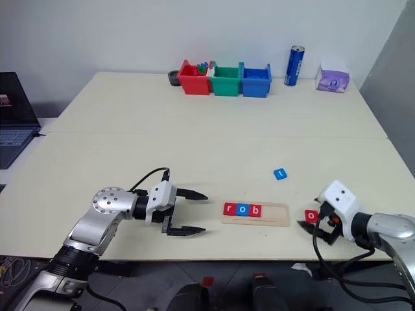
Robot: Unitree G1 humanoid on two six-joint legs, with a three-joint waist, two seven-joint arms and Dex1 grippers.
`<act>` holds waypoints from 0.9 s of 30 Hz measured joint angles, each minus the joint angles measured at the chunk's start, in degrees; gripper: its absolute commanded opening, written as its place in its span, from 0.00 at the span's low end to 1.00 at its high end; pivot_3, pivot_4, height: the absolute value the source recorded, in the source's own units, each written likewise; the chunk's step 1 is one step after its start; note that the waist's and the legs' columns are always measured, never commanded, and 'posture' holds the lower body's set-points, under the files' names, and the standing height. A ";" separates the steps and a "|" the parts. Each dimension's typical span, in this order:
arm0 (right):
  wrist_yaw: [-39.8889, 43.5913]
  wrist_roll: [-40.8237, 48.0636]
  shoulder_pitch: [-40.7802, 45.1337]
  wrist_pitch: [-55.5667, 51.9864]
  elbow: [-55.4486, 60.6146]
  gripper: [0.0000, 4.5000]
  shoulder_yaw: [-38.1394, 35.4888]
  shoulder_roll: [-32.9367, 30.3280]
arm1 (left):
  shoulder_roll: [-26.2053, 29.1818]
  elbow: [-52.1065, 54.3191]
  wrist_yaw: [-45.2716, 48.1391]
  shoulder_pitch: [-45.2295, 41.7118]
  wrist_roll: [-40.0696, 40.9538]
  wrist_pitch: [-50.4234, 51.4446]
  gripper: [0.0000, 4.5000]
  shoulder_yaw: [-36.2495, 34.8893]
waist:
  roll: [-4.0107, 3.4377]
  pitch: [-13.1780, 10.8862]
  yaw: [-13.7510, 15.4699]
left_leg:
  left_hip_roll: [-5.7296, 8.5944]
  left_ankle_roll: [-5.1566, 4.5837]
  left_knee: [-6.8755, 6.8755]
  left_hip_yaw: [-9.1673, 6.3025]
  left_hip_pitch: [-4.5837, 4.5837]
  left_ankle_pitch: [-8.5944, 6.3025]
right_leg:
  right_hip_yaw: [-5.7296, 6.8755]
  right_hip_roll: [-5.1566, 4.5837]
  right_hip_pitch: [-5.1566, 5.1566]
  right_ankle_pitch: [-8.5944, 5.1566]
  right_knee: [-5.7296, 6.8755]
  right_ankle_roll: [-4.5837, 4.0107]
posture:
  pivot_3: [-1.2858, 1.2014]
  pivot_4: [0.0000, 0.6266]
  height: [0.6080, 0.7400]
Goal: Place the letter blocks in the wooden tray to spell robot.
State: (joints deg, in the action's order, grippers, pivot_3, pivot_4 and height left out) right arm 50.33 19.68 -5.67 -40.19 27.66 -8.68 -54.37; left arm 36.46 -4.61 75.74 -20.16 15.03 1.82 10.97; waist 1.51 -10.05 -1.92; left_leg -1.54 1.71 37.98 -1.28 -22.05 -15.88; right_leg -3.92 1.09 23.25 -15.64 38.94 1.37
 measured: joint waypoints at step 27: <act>16.06 -9.32 16.60 15.79 -24.42 0.32 13.83 -4.18 | 0.29 0.01 -0.14 0.99 -0.33 -0.74 1.00 0.03 | 0.04 -0.03 0.14 | -0.08 0.00 0.06 -0.02 0.01 0.00 | 0.01 -0.07 -0.02 0.01 0.04 -0.01 | 0.52 0.24 1.00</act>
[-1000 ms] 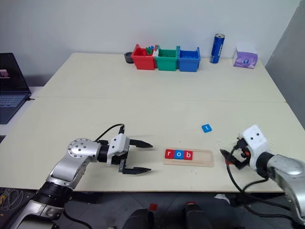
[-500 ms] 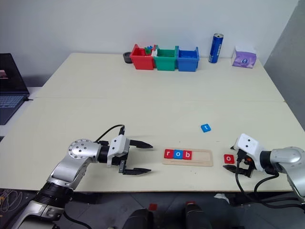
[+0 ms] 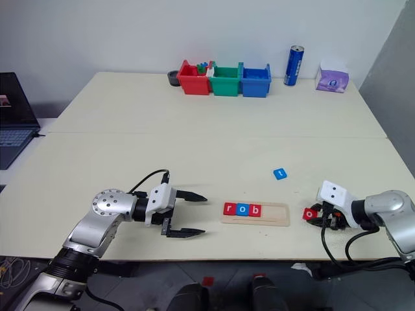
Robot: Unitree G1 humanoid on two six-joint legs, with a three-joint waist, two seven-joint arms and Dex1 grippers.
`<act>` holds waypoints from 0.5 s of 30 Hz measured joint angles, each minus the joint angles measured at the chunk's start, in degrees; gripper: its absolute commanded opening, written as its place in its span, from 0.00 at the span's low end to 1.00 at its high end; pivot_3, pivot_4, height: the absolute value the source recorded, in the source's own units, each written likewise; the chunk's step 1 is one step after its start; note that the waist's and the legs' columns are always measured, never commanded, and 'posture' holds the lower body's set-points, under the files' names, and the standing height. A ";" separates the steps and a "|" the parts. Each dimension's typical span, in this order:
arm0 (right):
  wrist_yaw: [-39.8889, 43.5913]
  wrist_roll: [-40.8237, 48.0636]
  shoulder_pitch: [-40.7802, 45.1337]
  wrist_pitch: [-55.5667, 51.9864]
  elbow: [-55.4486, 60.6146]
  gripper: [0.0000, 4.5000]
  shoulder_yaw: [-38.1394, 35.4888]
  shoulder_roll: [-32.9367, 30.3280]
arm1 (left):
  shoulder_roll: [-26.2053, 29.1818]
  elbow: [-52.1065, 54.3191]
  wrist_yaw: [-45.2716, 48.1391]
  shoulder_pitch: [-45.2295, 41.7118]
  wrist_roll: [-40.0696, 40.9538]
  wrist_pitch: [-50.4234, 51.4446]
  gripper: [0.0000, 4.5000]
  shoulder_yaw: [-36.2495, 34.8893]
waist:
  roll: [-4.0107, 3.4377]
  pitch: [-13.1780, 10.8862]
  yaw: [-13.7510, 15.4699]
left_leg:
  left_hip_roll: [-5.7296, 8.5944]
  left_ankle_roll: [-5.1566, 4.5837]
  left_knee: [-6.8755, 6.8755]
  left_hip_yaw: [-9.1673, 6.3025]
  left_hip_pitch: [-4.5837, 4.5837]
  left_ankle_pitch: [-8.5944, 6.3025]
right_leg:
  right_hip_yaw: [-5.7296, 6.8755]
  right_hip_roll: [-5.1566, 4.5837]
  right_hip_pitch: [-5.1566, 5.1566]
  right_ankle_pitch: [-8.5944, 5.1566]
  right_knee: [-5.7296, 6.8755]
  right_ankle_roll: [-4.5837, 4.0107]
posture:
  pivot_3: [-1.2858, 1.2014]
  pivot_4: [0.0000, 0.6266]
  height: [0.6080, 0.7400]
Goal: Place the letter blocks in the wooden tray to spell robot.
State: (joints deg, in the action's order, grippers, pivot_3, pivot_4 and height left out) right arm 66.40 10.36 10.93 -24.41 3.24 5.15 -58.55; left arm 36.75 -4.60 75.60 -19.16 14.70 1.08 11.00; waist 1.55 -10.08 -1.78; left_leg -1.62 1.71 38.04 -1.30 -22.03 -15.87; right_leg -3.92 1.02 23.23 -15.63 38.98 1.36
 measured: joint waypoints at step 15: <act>-0.50 0.64 10.47 -9.69 15.55 0.32 9.08 5.69 | 0.60 0.66 -0.13 0.64 -0.02 -0.27 1.00 -0.09 | -0.05 -0.03 0.03 | 0.02 0.00 0.01 -0.07 -0.03 0.00 | 0.03 -0.05 0.03 0.00 0.01 0.00 | 0.52 0.24 1.00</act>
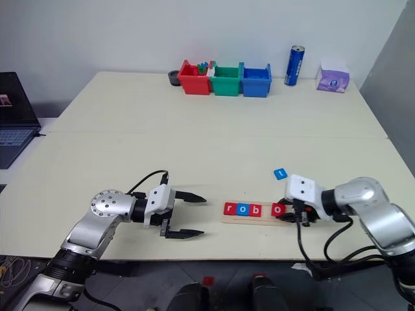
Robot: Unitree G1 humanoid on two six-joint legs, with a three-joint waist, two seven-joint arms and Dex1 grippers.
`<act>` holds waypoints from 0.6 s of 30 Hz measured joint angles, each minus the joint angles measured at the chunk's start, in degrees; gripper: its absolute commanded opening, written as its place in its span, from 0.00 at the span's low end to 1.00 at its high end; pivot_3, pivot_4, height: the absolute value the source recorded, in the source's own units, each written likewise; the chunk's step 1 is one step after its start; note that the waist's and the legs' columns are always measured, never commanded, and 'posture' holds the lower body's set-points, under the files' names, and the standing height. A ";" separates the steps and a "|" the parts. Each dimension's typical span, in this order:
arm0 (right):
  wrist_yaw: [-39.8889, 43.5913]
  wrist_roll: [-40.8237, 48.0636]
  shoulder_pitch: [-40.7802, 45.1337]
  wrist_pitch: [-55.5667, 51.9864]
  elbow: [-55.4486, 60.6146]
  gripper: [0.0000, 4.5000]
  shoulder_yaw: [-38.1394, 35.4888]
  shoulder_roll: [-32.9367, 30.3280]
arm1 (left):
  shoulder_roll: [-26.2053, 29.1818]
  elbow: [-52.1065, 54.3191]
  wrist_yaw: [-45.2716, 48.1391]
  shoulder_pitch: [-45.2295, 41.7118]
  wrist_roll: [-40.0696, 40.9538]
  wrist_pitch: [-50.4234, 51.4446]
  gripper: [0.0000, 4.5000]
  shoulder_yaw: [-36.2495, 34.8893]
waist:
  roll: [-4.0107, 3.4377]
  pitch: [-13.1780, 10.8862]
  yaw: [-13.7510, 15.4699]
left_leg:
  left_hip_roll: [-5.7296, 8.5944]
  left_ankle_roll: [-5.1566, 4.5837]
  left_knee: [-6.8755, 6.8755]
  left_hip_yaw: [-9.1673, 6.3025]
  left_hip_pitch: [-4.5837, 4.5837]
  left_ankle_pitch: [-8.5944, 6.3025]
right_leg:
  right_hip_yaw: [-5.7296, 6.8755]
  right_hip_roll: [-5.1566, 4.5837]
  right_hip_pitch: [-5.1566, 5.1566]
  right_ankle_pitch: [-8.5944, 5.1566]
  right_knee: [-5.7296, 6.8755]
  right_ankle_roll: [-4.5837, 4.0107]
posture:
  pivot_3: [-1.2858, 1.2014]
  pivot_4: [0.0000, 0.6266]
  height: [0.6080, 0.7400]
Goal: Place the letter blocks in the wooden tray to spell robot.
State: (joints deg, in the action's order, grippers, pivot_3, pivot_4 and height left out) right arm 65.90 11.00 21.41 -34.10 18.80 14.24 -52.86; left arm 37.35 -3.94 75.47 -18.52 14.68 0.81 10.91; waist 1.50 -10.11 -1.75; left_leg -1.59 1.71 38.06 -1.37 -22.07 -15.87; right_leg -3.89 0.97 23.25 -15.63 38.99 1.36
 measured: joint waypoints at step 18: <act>1.32 -5.93 6.34 1.14 -5.85 0.32 7.68 2.54 | 0.01 2.08 -2.07 1.64 -0.04 0.36 1.00 -0.02 | 0.00 0.00 0.02 | -0.02 0.00 0.00 -0.01 -0.02 0.00 | 0.08 -0.01 0.02 0.14 0.01 -0.25 | 0.52 0.24 1.00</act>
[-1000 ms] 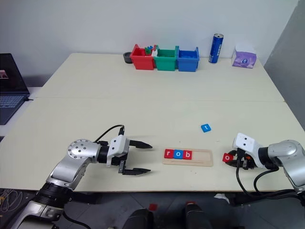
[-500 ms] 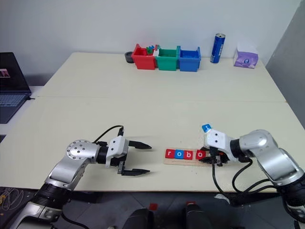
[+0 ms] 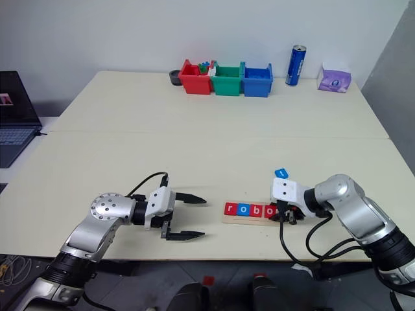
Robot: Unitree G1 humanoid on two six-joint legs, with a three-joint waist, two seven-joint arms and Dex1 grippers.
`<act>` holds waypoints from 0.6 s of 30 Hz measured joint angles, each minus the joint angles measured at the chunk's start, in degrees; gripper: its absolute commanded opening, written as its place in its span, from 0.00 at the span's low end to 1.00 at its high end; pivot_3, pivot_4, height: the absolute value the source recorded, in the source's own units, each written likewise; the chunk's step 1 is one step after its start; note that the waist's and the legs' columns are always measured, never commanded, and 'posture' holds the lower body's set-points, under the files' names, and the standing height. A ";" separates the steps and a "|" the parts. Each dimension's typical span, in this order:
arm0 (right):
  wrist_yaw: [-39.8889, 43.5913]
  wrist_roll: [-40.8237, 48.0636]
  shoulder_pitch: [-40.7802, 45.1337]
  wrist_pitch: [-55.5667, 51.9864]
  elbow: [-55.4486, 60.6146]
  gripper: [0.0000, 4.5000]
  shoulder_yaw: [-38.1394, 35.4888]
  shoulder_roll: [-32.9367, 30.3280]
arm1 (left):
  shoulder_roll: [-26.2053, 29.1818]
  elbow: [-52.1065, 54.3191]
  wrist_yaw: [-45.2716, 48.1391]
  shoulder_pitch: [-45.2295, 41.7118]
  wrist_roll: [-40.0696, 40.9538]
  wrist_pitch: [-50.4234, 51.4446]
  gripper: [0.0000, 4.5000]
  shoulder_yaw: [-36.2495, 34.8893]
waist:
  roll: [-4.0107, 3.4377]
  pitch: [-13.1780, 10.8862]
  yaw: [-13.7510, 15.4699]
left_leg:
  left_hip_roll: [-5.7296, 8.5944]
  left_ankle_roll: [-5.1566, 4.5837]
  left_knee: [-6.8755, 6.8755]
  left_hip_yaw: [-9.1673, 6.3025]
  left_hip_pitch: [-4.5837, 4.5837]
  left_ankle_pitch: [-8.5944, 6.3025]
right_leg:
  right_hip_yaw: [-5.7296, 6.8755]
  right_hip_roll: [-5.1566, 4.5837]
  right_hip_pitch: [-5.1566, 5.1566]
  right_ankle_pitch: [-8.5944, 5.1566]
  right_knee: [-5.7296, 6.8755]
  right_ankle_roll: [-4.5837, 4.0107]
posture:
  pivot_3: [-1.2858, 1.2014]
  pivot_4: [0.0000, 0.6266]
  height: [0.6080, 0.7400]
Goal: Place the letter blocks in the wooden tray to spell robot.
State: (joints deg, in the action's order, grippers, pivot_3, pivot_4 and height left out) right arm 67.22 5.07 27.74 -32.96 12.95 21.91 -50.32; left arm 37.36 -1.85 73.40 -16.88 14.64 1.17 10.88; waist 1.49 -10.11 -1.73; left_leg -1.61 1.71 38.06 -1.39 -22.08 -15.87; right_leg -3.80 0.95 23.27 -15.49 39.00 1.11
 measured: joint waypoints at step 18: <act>0.24 -1.68 0.28 0.02 -0.35 0.79 0.47 1.36 | 0.01 0.37 -0.22 0.45 0.01 0.49 1.00 0.00 | 0.00 0.00 0.00 | 0.00 0.00 0.00 0.00 0.00 0.00 | 0.02 0.00 0.00 0.01 0.00 -0.02 | 0.52 0.24 1.00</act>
State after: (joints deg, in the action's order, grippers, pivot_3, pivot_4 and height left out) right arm 67.46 3.38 28.02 -32.94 12.59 22.38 -48.96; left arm 37.37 -1.48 73.18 -16.43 14.65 1.67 10.88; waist 1.49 -10.11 -1.73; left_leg -1.61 1.71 38.06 -1.39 -22.09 -15.87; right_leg -3.79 0.95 23.27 -15.47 39.01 1.09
